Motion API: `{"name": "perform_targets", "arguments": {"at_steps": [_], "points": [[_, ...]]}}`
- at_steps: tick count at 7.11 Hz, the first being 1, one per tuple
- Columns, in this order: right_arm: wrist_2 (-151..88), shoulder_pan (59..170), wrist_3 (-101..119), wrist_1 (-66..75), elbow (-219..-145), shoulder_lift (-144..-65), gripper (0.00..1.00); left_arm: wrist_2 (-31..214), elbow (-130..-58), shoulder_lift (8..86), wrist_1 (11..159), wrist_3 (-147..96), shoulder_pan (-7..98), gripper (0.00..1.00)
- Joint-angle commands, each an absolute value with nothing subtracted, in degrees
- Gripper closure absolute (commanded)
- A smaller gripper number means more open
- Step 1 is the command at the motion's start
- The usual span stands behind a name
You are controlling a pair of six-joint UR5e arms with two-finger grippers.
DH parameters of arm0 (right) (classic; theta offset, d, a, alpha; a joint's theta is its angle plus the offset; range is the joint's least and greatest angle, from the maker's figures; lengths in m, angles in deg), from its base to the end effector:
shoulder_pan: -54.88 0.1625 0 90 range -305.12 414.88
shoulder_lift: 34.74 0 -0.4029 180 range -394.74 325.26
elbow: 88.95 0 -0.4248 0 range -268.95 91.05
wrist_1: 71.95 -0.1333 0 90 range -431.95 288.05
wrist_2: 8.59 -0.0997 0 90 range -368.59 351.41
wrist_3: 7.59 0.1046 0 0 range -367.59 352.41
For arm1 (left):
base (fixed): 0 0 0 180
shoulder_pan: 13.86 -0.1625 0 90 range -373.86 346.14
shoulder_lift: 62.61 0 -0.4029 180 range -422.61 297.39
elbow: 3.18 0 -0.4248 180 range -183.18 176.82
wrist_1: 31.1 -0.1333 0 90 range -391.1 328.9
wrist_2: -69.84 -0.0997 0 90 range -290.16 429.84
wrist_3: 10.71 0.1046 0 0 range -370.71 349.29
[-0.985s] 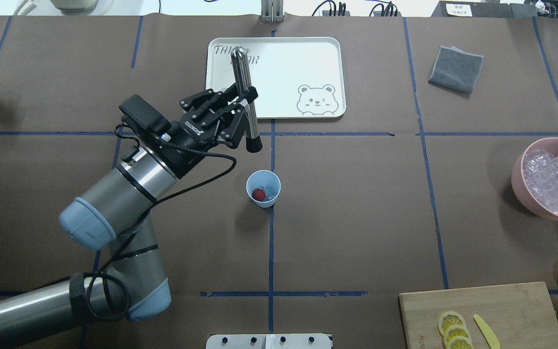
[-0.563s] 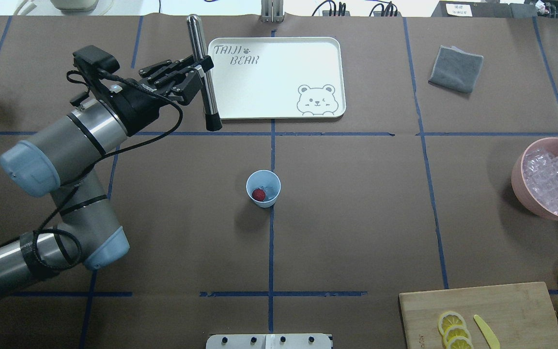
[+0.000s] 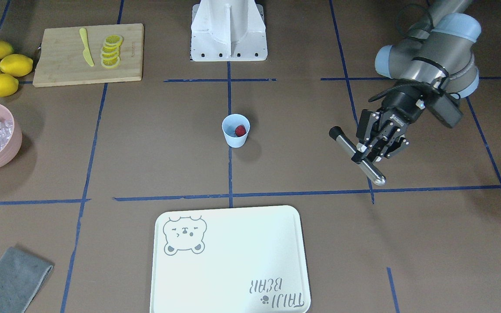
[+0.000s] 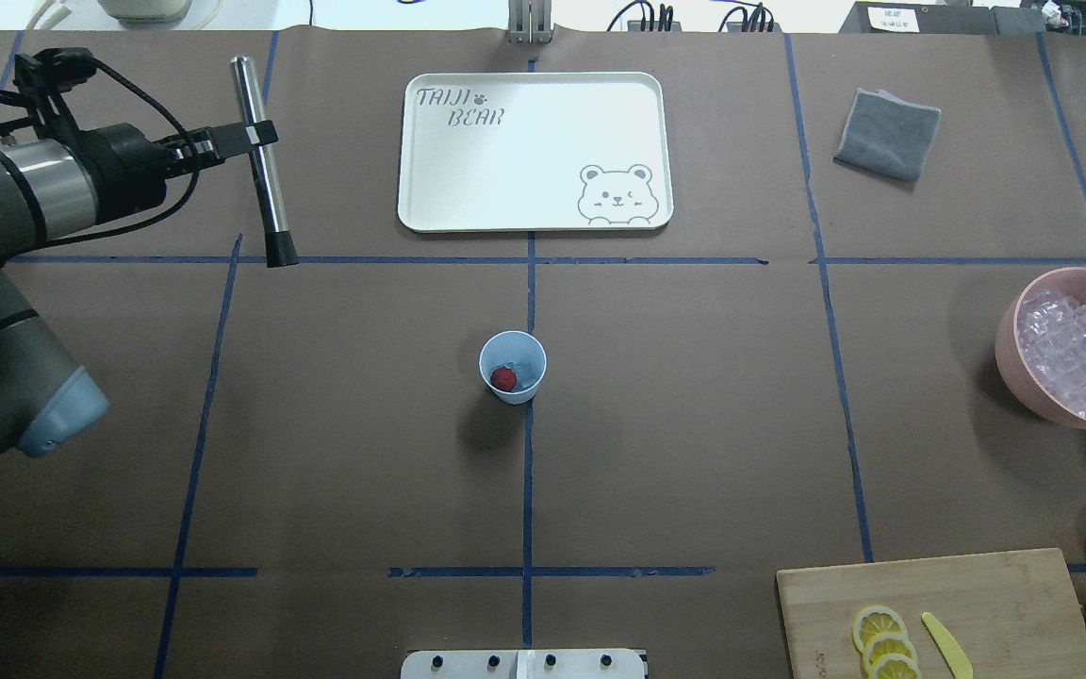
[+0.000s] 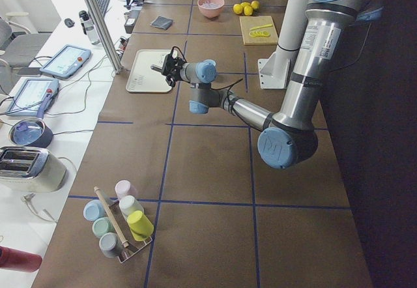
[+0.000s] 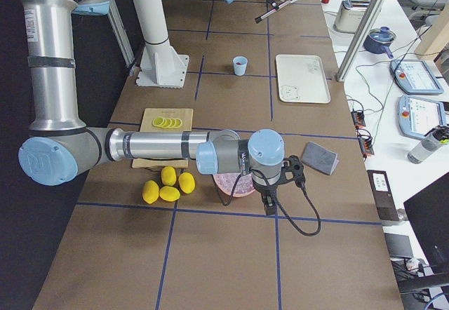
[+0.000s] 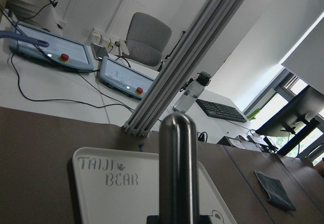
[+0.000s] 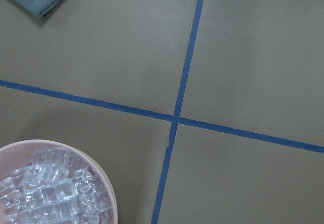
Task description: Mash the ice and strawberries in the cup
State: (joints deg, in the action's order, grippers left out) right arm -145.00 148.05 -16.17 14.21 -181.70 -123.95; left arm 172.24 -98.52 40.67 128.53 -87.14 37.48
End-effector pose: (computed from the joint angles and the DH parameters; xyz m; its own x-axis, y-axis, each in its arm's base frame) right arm 0.0872 -0.5337 0.5978 0.6940 -0.2019 0.6911 0.0492 0.9709 0.2342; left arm 0.2884 -0.5380 0.3225 0.1660 0.1593 -0.9732 0.6065 0.7616 0.2281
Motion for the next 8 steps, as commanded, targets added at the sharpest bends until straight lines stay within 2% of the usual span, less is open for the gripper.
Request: {"name": "perform_targets", "arguments": {"at_steps": [1, 3, 5, 8], "points": [[-144.7, 148.0, -16.2, 14.2, -181.8, -123.5, 0.0, 195.3, -103.7, 37.2, 111.4, -89.6, 50.6, 1.0], [-144.8, 148.0, -16.1, 14.3, -181.8, -123.4, 0.0, 206.7, -102.8, 32.9, 108.1, -88.4, 56.4, 1.0], [-145.7, 148.0, -16.1, 14.3, -181.9, -123.9, 0.0, 206.8, -102.1, 25.0, 106.8, -78.4, 54.8, 1.0], [-144.8, 148.0, -16.1, 14.4, -181.8, -123.9, 0.0, 200.2, -102.0, 21.1, 94.4, -57.5, 53.9, 1.0]]}}
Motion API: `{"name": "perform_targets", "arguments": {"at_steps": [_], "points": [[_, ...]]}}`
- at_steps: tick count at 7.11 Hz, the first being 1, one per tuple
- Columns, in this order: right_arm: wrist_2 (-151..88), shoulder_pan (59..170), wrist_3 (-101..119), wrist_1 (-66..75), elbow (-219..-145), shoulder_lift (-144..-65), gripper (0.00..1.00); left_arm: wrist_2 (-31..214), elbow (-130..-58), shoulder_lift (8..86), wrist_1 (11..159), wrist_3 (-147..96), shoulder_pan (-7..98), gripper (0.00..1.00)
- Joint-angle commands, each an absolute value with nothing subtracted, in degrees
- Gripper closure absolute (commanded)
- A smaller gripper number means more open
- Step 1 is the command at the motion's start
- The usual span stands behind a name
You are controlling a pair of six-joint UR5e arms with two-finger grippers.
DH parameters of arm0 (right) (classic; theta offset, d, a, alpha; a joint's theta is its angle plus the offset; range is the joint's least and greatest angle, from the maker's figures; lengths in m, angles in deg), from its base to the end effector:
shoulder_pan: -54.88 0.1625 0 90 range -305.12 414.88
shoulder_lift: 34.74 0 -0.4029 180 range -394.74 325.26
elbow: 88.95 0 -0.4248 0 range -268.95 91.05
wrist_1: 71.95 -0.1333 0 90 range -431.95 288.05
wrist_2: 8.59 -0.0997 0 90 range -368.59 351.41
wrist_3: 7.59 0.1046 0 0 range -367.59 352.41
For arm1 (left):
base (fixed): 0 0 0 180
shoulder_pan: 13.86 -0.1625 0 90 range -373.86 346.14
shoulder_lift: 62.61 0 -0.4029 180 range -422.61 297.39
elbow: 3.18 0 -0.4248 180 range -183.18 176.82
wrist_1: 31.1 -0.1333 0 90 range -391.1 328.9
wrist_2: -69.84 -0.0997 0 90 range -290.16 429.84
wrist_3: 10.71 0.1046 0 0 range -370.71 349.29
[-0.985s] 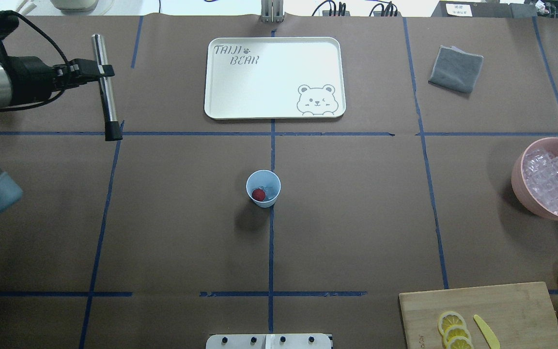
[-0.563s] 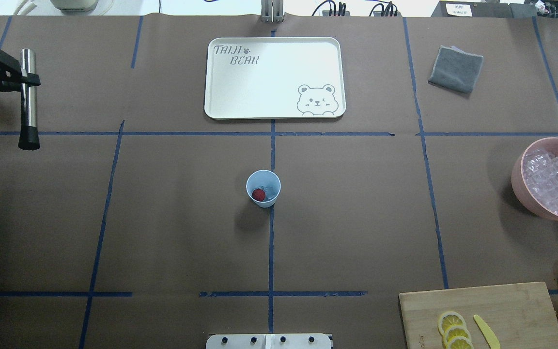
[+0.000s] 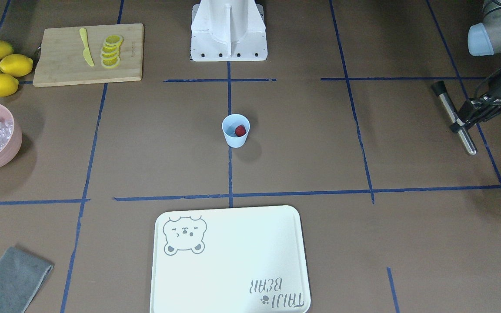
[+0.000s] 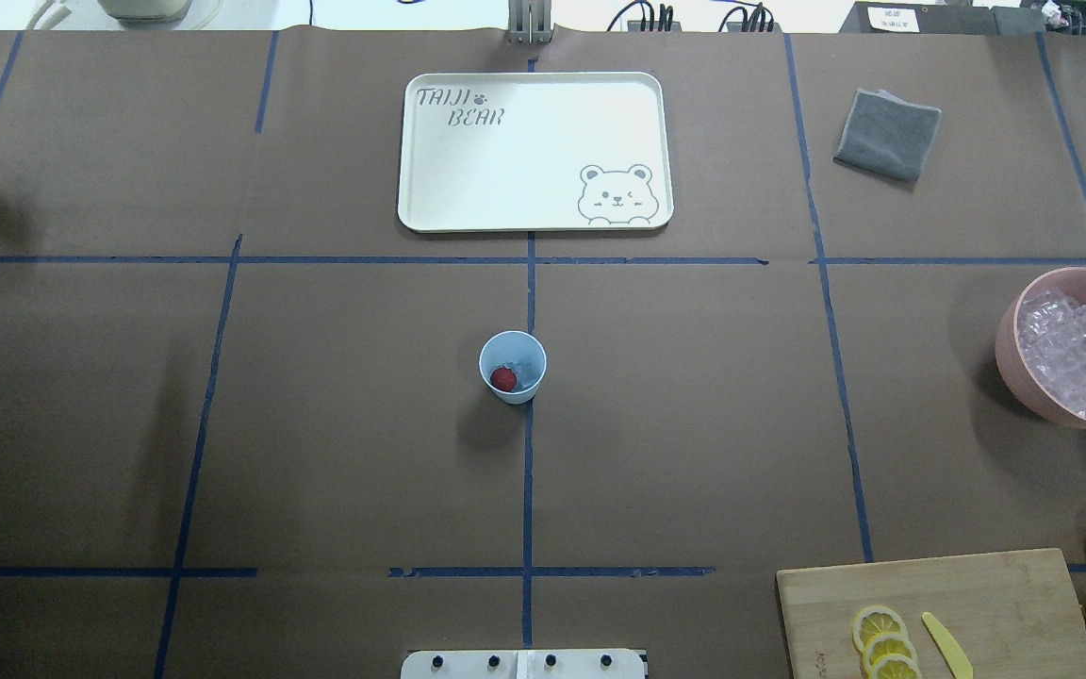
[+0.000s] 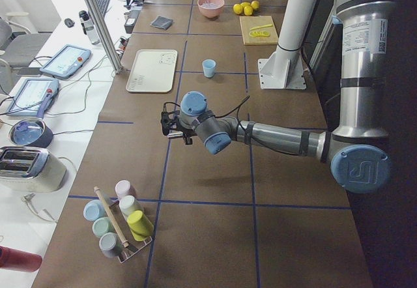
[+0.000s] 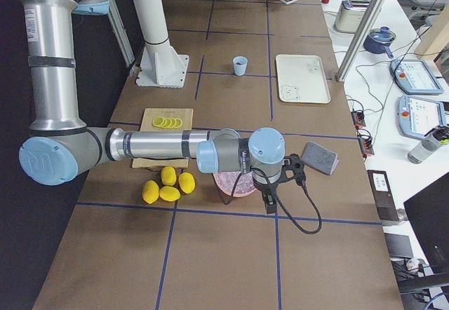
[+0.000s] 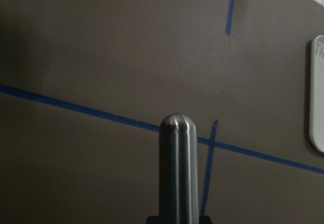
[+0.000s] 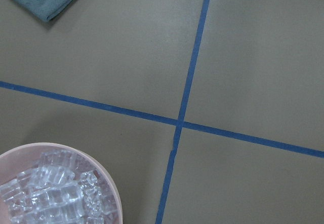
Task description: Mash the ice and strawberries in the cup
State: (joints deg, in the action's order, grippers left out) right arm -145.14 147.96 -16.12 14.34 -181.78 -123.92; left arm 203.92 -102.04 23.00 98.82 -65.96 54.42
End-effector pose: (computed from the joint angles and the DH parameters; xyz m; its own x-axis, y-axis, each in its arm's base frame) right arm 0.0862 -0.5339 0.5969 0.6920 -0.2022 0.6930 0.0499 0.9711 0.2335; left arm 0.1349 -0.5022 0.5151 0.4950 -0.1362 -0.8581 0.2496 0.9683 -0.0097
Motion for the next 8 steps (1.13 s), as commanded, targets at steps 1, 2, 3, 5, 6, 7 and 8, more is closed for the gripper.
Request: {"name": "perform_targets", "arguments": {"at_steps": [1, 2, 3, 5, 6, 7, 8], "points": [[-144.7, 148.0, -16.1, 14.4, -181.7, -123.7, 0.0, 197.8, -102.0, 20.2, 91.2, -51.4, 53.9, 1.0], [-144.4, 148.0, -16.1, 14.5, -181.7, -123.5, 0.0, 195.5, -101.2, 19.0, 91.0, -48.6, 53.6, 1.0], [-144.4, 148.0, -16.1, 14.4, -181.7, -123.5, 0.0, 193.3, -99.7, 18.9, 91.0, -48.1, 51.9, 1.0], [-144.0, 147.9, -16.1, 14.4, -181.5, -123.5, 0.0, 191.7, -95.4, 19.4, 91.6, -48.0, 49.4, 1.0], [-143.9, 147.9, -16.1, 14.4, -181.5, -123.5, 0.0, 190.8, -95.2, 19.5, 91.6, -48.0, 49.1, 1.0], [-143.9, 147.9, -16.2, 14.4, -181.4, -123.5, 0.0, 190.3, -94.5, 19.5, 91.5, -48.0, 48.4, 1.0], [-143.9, 147.9, -16.2, 14.4, -181.4, -123.5, 0.0, 188.9, -94.2, 19.6, 91.5, -48.1, 47.3, 1.0]]}}
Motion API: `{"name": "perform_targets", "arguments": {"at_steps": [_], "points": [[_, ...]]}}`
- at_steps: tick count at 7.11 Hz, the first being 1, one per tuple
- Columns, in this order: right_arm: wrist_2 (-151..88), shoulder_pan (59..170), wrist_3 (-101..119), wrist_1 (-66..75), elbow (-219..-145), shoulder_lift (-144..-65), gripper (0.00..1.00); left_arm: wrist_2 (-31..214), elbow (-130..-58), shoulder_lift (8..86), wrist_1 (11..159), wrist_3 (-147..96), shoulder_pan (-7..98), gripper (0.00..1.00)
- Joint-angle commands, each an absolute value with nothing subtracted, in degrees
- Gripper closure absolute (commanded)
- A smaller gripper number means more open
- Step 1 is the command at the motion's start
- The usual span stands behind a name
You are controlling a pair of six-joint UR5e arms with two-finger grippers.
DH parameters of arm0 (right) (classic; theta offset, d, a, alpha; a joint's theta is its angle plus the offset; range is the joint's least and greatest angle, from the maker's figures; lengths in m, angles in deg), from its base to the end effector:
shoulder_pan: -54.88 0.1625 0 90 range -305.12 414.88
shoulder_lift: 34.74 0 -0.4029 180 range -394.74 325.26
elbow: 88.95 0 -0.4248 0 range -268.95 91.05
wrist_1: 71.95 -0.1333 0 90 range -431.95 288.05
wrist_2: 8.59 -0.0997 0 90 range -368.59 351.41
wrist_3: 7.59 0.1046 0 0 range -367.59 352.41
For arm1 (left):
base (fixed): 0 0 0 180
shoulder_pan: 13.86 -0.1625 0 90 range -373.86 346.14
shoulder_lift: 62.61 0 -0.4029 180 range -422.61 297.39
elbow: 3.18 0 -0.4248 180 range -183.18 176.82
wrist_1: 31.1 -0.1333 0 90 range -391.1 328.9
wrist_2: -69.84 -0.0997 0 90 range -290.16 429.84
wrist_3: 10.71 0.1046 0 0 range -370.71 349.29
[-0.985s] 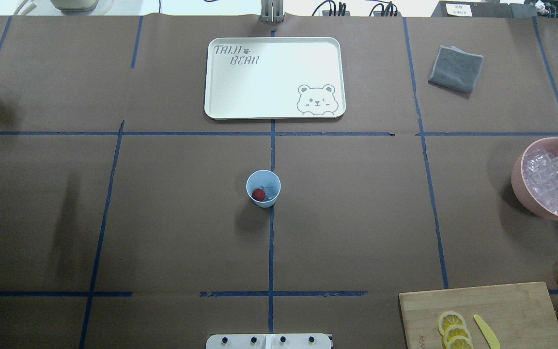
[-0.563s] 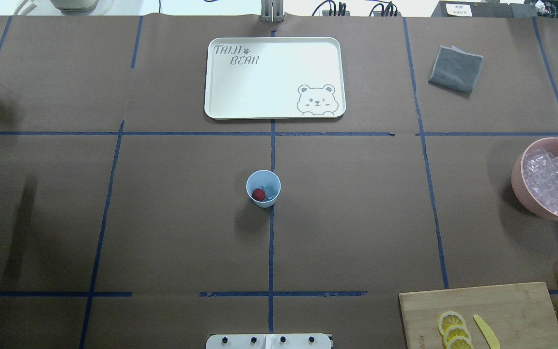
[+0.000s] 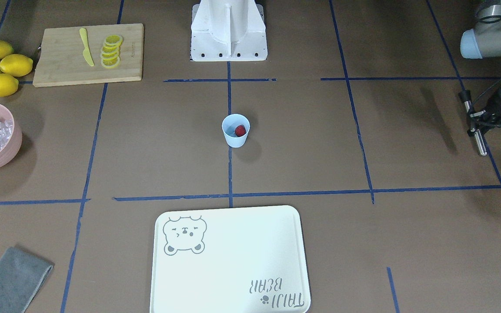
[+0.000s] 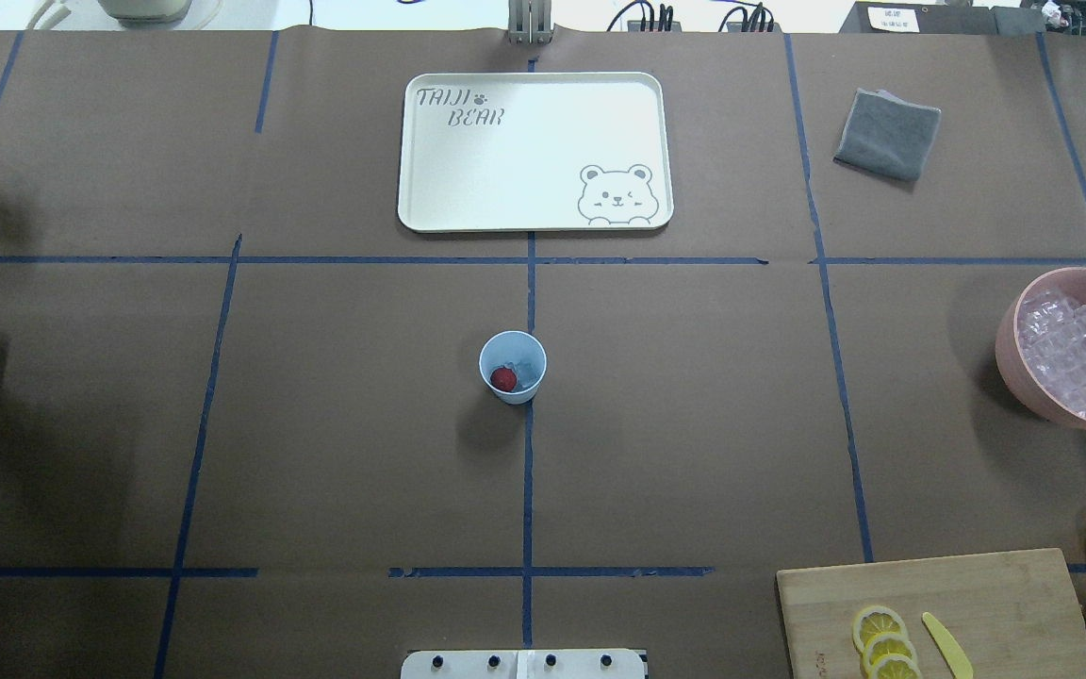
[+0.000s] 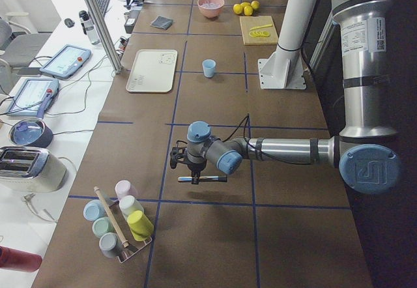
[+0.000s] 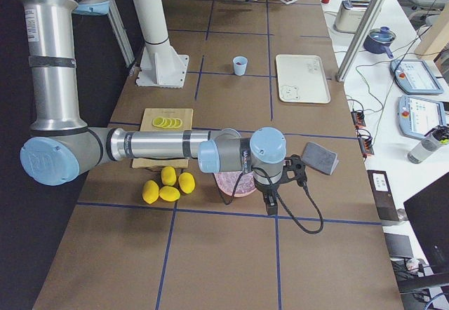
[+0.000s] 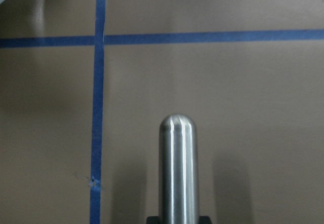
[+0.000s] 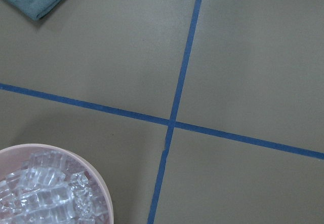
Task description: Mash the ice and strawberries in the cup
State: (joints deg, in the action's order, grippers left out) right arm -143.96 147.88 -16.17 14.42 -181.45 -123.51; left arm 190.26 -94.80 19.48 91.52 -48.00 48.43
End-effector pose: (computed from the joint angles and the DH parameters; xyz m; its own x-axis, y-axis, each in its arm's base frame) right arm 0.0871 -0.5370 0.5978 0.7062 -0.2014 0.6788 0.0541 0.9712 0.2320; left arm 0.1596 -0.4766 0.6447 0.7768 -0.0035 -0.6298 0.0677 0.9947 0.0779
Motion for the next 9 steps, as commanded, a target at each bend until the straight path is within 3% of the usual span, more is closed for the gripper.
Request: {"name": "perform_targets", "arguments": {"at_steps": [1, 2, 3, 4, 5, 6, 9], "points": [[-143.9, 147.9, -16.2, 14.4, -181.4, -123.4, 0.0, 187.7, -94.1, 19.6, 91.5, -48.0, 46.7, 1.0], [-143.9, 147.8, -16.2, 14.4, -181.4, -123.4, 0.0, 187.7, -94.0, 19.7, 91.5, -48.0, 46.7, 1.0], [-143.9, 147.7, -16.2, 14.4, -181.4, -123.4, 0.0, 187.7, -93.8, 19.7, 91.6, -47.7, 46.6, 0.91], [-143.9, 147.7, -16.2, 14.4, -181.4, -123.4, 0.0, 187.7, -93.3, 20.3, 91.4, -46.0, 46.6, 0.71], [-143.9, 147.7, -16.2, 14.4, -181.4, -123.3, 0.0, 187.7, -92.0, 21.0, 91.4, -45.4, 46.6, 0.32], [-143.9, 147.7, -16.2, 14.4, -181.4, -123.4, 0.0, 187.4, -91.9, 21.1, 91.6, -45.2, 46.6, 0.0], [-143.9, 147.7, -16.2, 14.4, -181.5, -123.3, 0.0, 187.0, -93.3, 21.2, 91.0, -44.0, 46.9, 0.0]]}}
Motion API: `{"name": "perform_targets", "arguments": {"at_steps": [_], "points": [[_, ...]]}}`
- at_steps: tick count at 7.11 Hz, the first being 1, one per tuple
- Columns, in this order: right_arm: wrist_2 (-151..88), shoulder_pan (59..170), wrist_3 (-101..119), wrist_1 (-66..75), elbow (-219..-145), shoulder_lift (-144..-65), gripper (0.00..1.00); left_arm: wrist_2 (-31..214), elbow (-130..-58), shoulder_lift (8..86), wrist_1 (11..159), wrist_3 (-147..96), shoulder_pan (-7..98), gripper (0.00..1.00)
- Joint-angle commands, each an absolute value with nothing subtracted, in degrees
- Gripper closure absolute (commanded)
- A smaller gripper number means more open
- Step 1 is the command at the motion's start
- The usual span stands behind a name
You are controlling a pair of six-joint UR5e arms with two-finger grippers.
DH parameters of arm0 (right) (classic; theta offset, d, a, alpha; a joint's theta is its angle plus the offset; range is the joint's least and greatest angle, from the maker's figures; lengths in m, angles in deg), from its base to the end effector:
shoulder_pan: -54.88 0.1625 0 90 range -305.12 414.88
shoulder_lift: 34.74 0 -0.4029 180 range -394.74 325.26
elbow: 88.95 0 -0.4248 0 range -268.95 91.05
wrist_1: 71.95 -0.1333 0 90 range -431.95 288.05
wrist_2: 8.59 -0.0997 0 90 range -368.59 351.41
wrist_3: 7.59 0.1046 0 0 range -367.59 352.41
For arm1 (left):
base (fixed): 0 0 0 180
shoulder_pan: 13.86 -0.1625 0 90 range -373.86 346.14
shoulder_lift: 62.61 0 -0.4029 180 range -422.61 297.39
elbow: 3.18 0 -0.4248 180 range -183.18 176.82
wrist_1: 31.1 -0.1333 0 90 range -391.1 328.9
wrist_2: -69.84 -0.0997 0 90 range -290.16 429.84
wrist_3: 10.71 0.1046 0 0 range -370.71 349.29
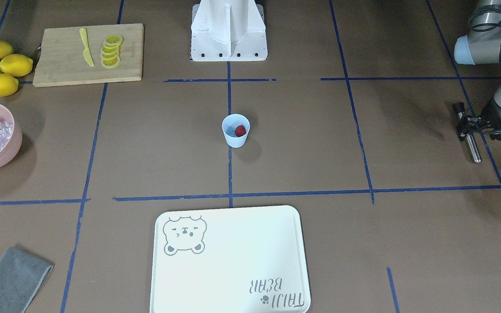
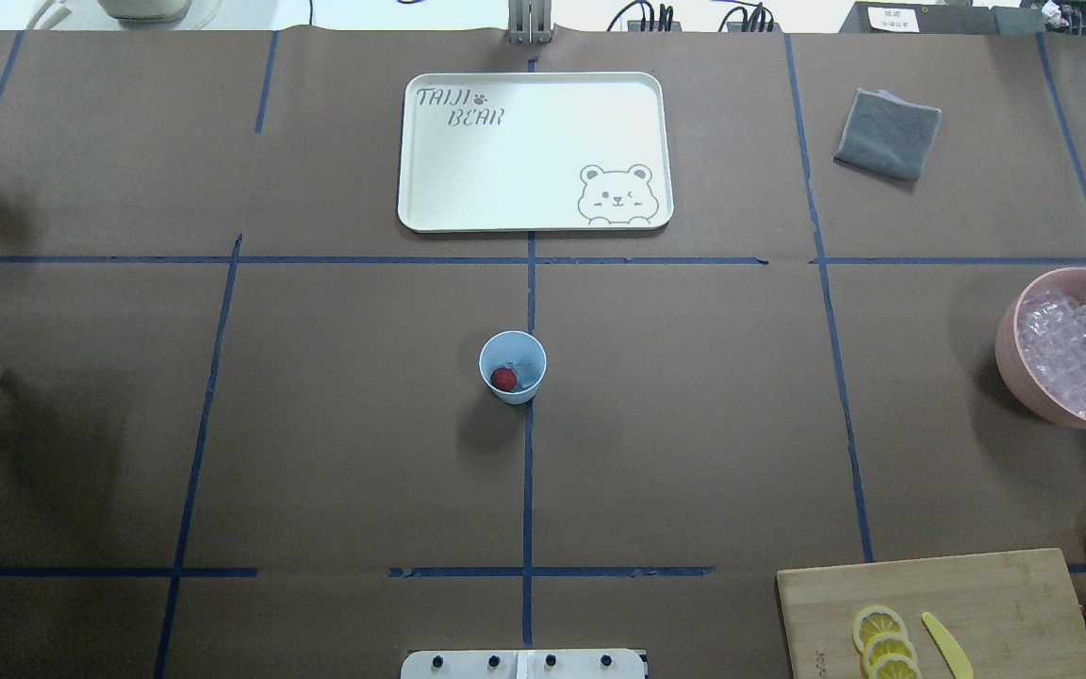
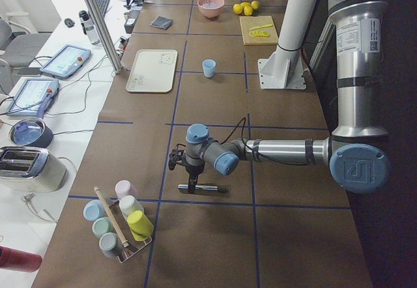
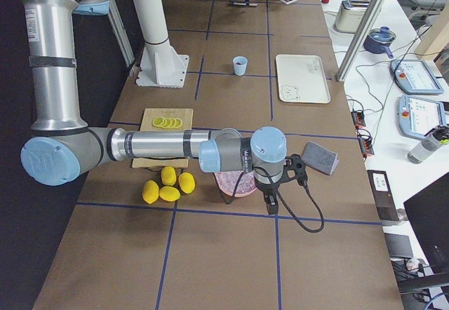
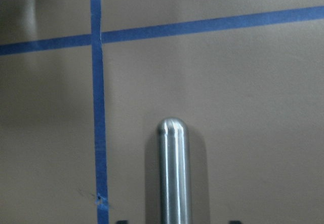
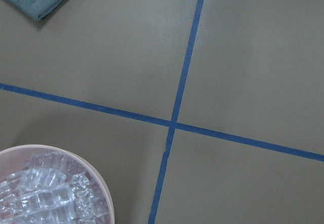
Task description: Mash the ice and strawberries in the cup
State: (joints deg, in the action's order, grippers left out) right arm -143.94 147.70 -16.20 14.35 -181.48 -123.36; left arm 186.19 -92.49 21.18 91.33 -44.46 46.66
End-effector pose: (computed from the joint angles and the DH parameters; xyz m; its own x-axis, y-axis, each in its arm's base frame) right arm 0.0855 -0.5385 0.5960 0.7059 -0.2071 0.6774 0.0576 0.9699 0.2365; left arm 0.1746 -0.4854 0.6557 0.8170 0.0687 -0.5725 0.0119 0.9907 0.1358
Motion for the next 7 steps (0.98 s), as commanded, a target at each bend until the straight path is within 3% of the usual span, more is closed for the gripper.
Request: {"name": "perform_targets", "arguments": {"at_steps": [1, 3, 4, 6, 7], "points": [[-143.9, 147.7, -16.3, 14.4, -181.5, -123.4, 0.0, 190.1, -95.5, 21.1, 87.3, -42.9, 47.5, 0.0], [-144.0, 147.7, -16.3, 14.4, -181.2, -123.4, 0.0, 192.8, -108.1, 24.2, 62.7, -24.8, 55.4, 0.0], [-144.1, 147.7, -16.4, 14.4, -181.0, -123.5, 0.0, 193.1, -111.0, 27.4, 50.8, -17.0, 60.8, 0.0], [-144.3, 147.7, -16.7, 14.4, -180.0, -123.6, 0.0, 199.9, -109.7, 29.6, 42.5, -5.1, 70.8, 0.0], [-144.3, 147.7, -16.9, 14.5, -179.7, -123.5, 0.0, 202.5, -105.8, 29.4, 42.1, -0.7, 74.9, 0.0]]}}
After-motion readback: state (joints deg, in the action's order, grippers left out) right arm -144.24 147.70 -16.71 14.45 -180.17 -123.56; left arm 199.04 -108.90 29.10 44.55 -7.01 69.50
